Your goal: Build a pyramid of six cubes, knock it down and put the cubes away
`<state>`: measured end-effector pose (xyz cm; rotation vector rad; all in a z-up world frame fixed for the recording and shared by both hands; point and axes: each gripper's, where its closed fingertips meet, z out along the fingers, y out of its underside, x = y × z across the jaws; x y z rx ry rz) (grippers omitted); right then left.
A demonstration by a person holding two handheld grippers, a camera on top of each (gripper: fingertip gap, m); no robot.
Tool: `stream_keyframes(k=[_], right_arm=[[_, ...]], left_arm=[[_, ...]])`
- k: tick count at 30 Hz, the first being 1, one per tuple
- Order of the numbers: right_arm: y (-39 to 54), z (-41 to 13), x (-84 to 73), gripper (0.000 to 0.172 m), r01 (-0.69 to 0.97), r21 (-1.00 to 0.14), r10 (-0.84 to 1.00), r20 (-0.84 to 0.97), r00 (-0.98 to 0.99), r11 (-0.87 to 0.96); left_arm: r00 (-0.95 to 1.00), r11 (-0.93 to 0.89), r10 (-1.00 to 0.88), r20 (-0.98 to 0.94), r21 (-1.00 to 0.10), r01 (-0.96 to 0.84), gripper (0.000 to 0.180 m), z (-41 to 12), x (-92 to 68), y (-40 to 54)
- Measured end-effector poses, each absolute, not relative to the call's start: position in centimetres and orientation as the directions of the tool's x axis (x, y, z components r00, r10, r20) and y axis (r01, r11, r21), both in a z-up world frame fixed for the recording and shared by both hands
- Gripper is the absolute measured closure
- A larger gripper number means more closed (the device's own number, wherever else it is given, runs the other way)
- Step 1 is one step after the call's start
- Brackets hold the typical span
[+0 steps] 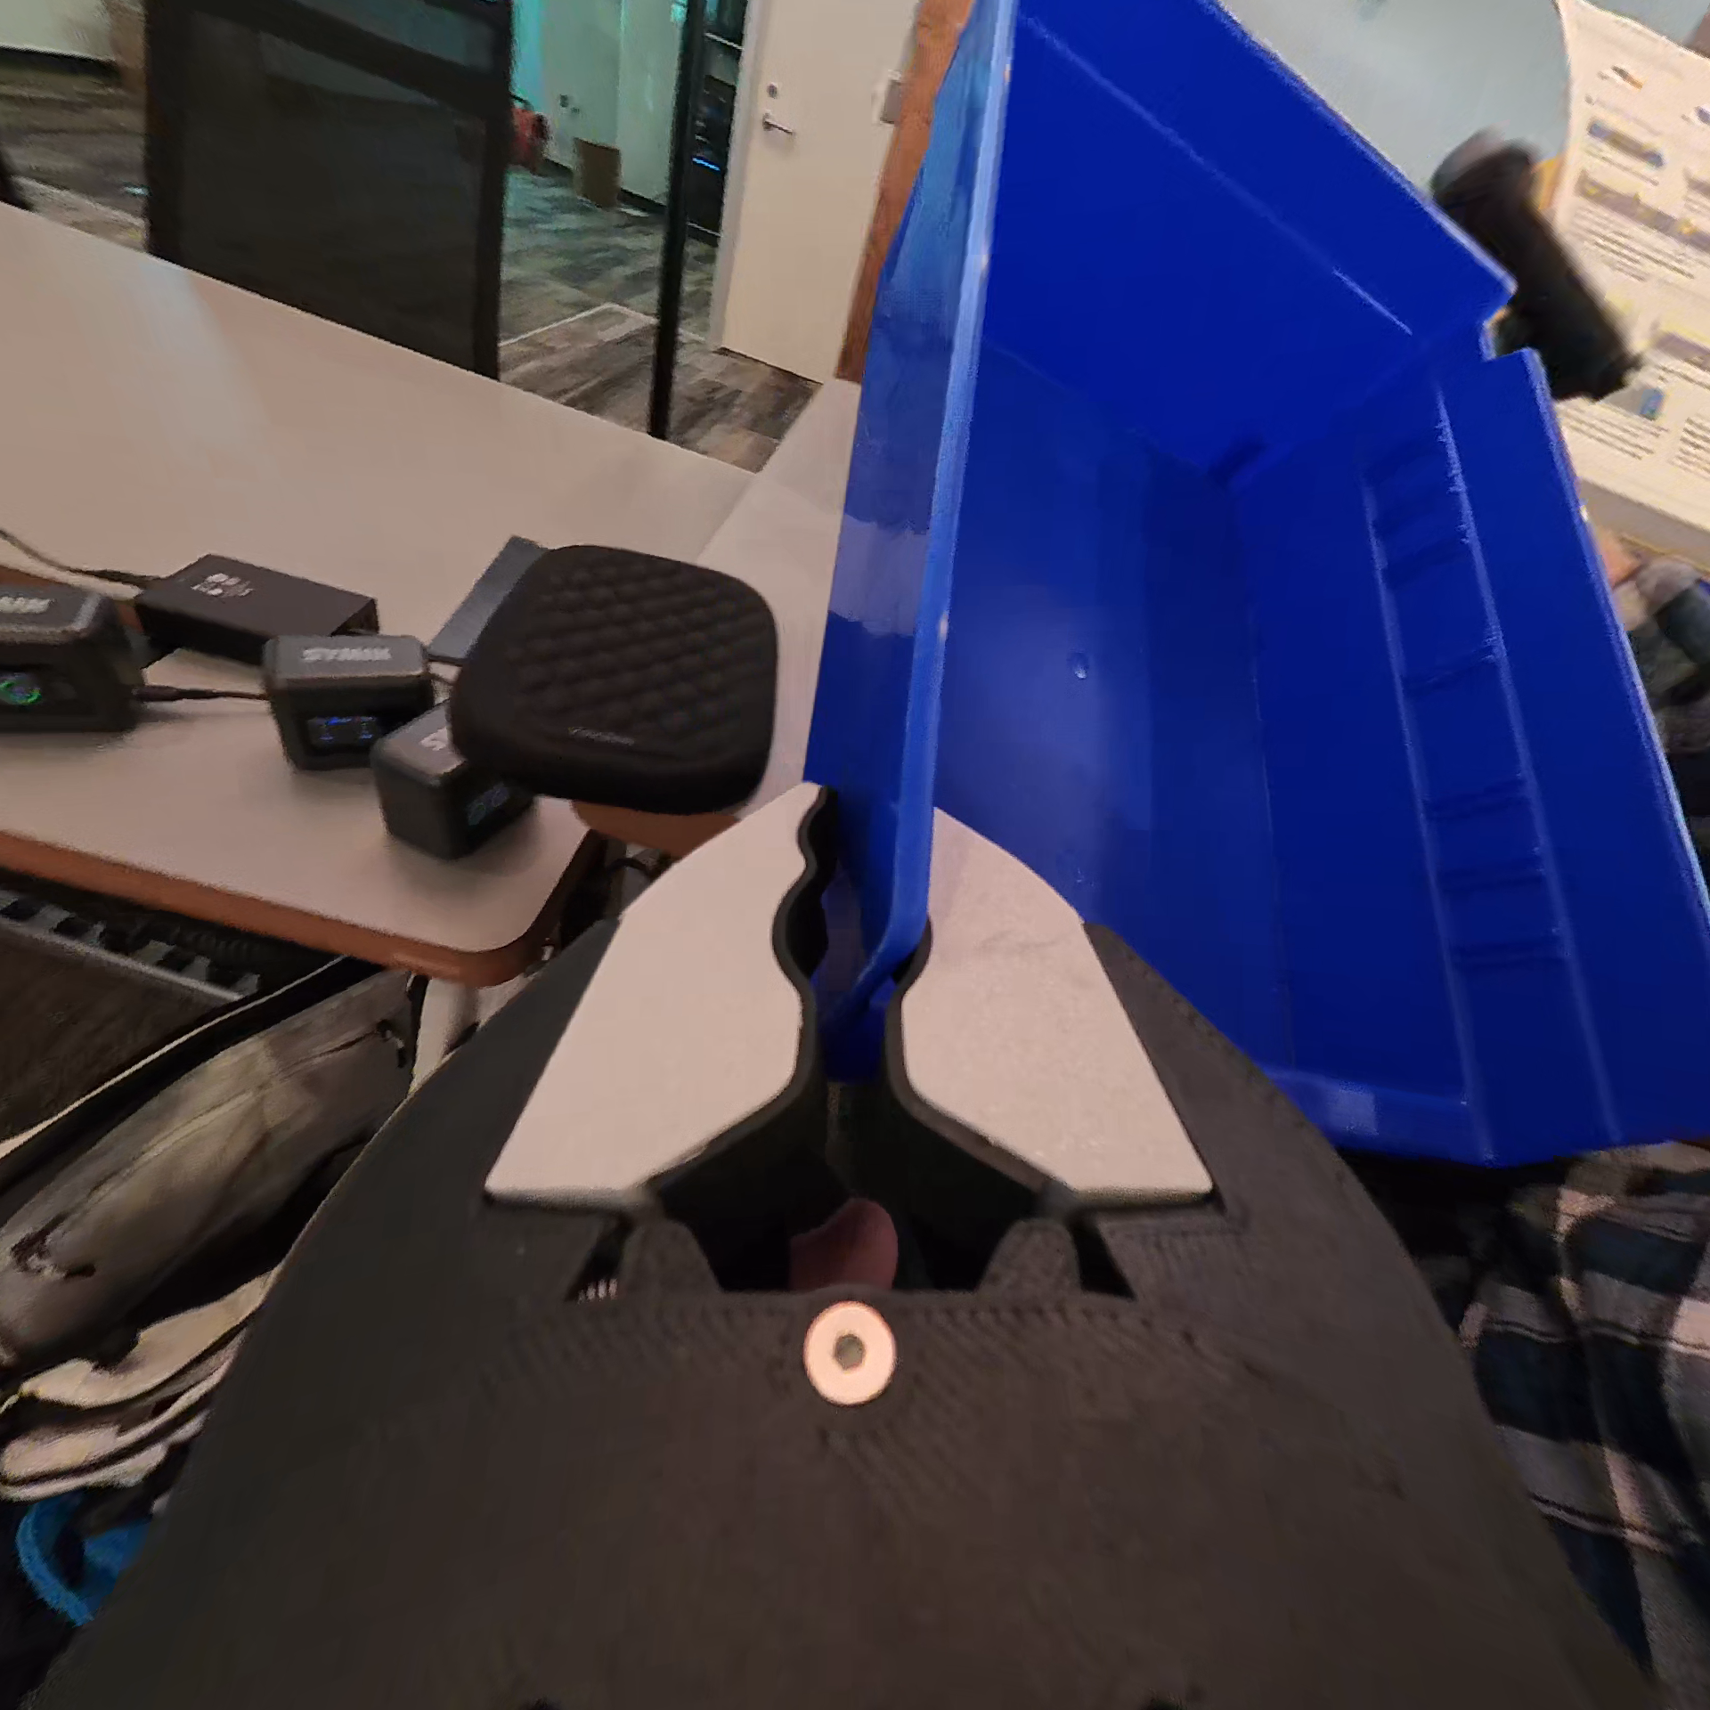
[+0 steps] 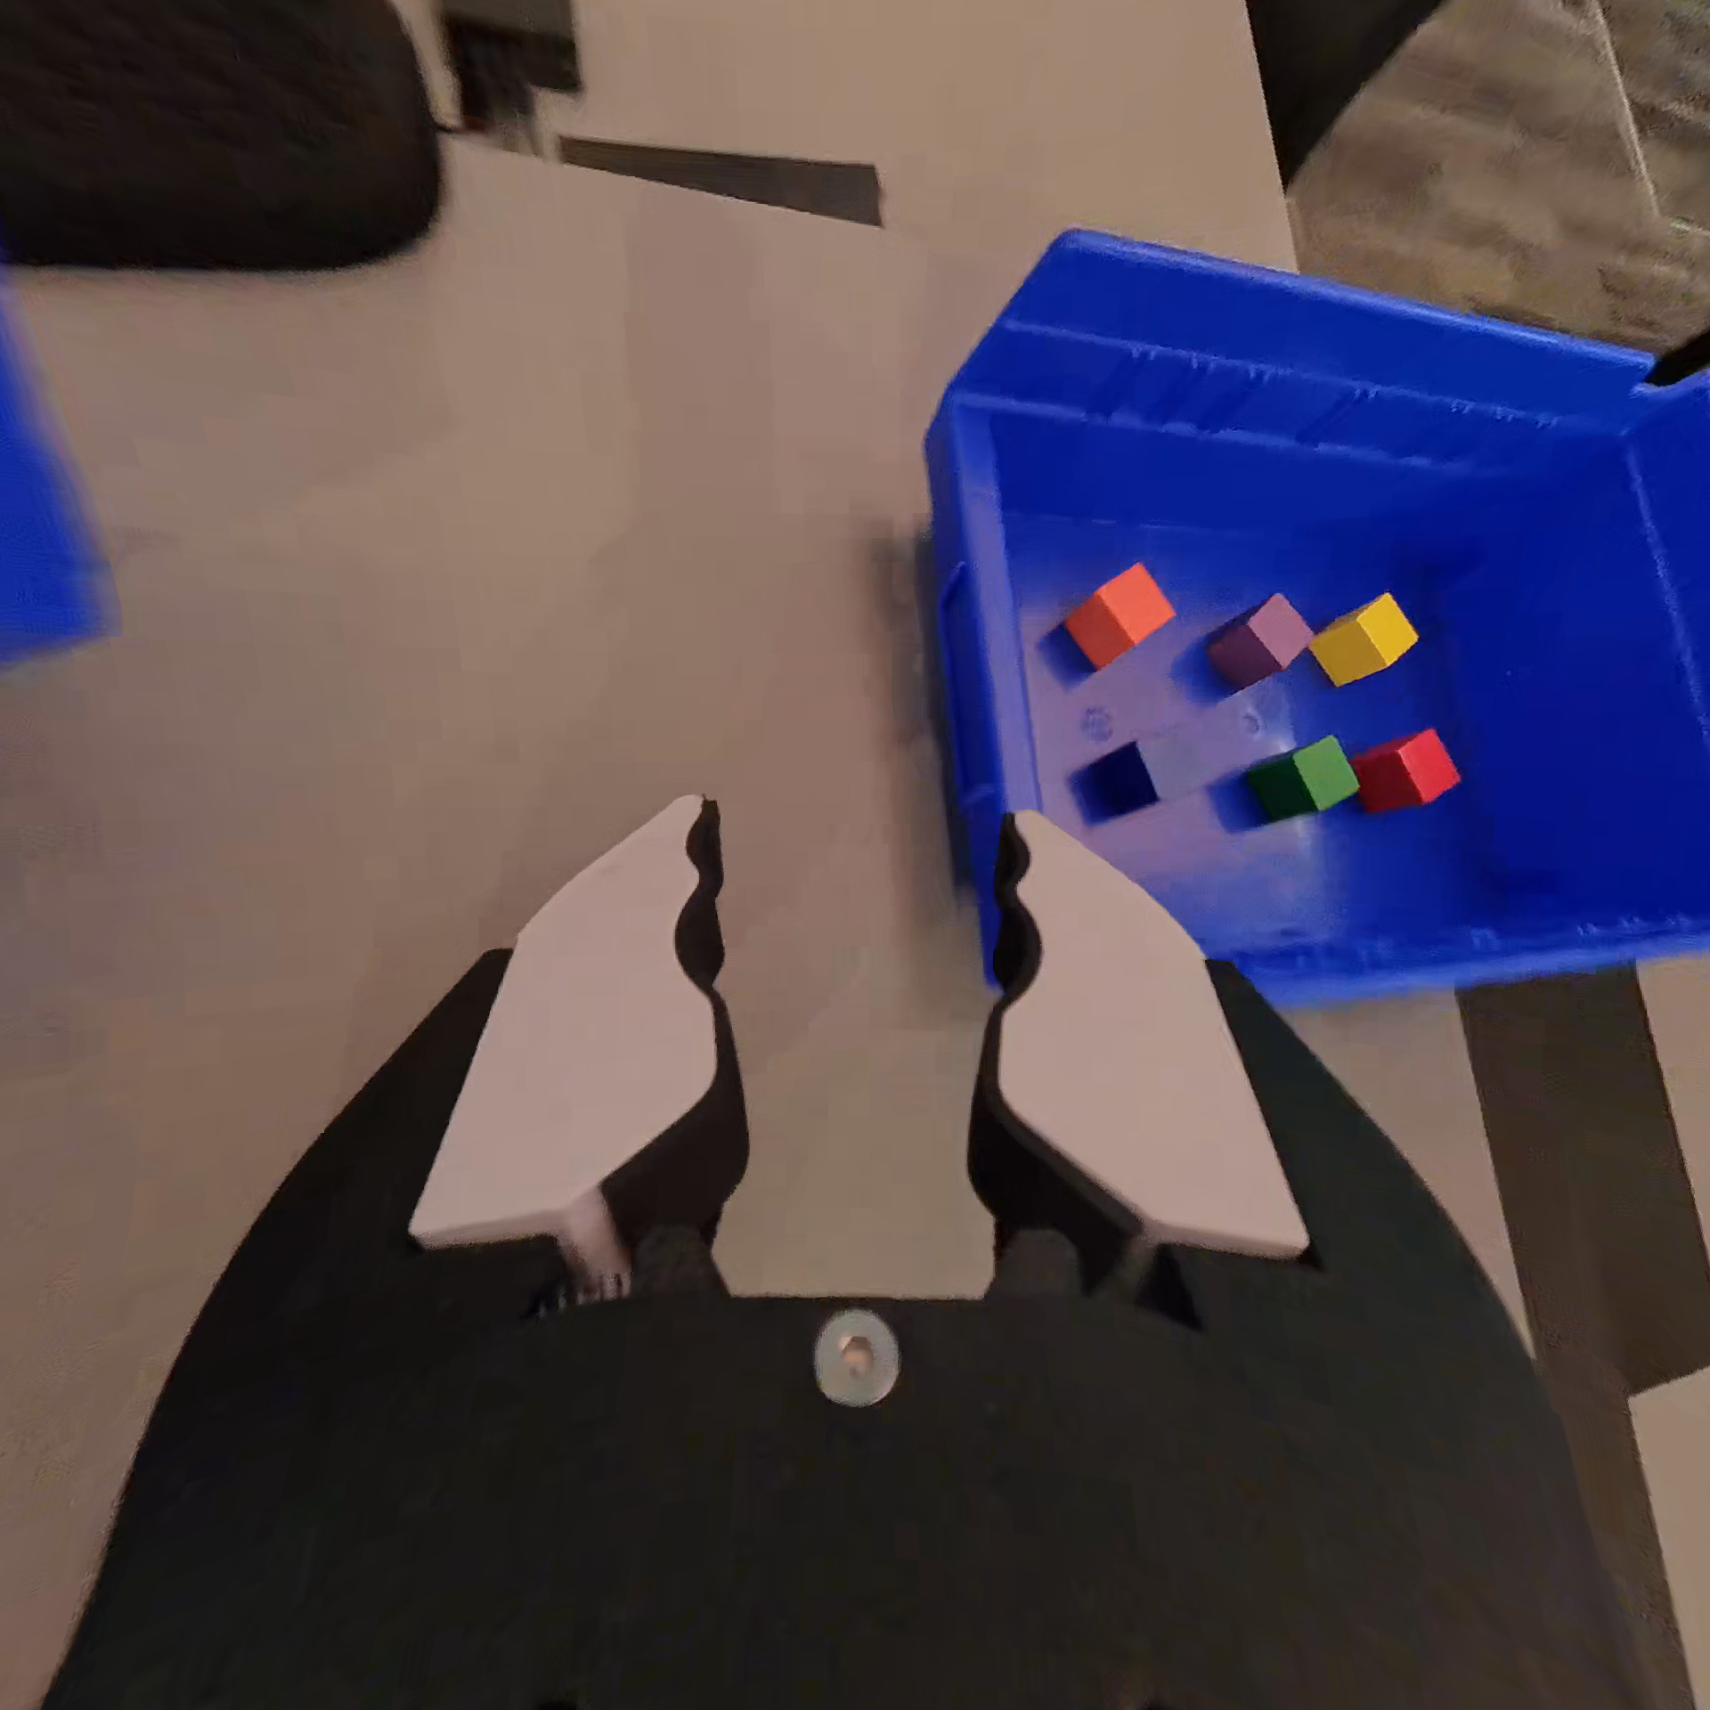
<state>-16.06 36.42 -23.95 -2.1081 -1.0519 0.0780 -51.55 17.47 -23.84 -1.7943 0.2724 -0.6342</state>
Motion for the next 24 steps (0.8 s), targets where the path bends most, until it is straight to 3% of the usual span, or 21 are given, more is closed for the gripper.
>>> stream_keyframes(k=[10,17,24], right_arm=[[18.7,-17.5,-1.3,0.125,0.479,-0.786,0.578,0.196,0.792,-0.391],[6.1,-17.8,10.3,0.122,0.258,-0.854,0.289,0.133,0.948,-0.452],[-6.0,-20.3,18.7,0.124,0.073,-0.849,-0.047,0.114,0.992,-0.523]], left_arm=[[0.551,-0.316,-0.811,0.195,-0.939,-0.133,0.173,-21.1,-36.3,18.2],[0.254,-0.321,-0.935,0.248,-0.898,-0.302,0.174,-22.7,-20.6,18.0],[-0.026,-0.234,-0.96,0.278,-0.852,-0.469,0.174,-25.3,-5.7,15.6]])
